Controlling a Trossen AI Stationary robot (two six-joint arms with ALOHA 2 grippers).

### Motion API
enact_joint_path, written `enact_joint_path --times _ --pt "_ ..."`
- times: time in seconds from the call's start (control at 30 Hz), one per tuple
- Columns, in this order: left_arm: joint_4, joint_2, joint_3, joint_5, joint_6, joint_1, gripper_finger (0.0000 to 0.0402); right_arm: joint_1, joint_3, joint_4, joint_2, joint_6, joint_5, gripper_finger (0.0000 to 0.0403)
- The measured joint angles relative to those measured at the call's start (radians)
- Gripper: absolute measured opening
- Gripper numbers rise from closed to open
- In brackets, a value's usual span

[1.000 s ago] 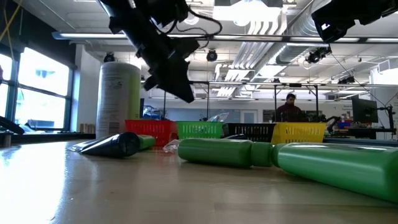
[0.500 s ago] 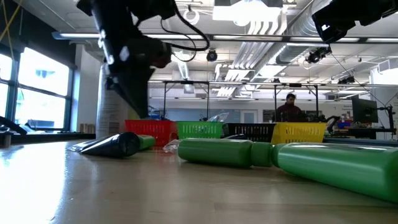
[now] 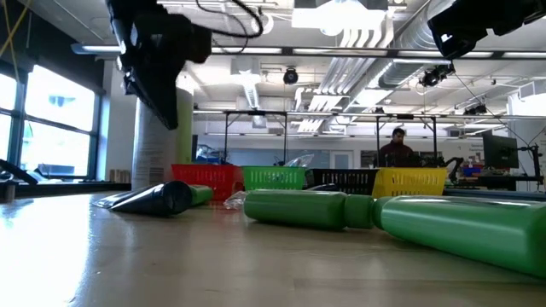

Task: Pick & Place Travel size toiletries
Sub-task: Put the green shampoo into the yellow bin

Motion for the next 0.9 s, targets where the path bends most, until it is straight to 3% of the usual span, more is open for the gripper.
enact_joint_path --times 0.17,0.43,0.9 --pt "0.041 -0.029 0.001 -0.012 0.118 -0.043 0.0042 0.0 0.0 -0.001 0.003 -0.001 0.0 0.0002" --pt "0.009 -0.049 0.0 -0.002 0.055 -0.102 0.0042 0.0 0.0 0.001 0.003 -0.002 0.0 0.0002" --pt "0.015 -0.048 0.0 0.015 0.057 -0.099 0.0042 0.0 0.0 0.002 0.003 -0.002 0.0 0.0002"
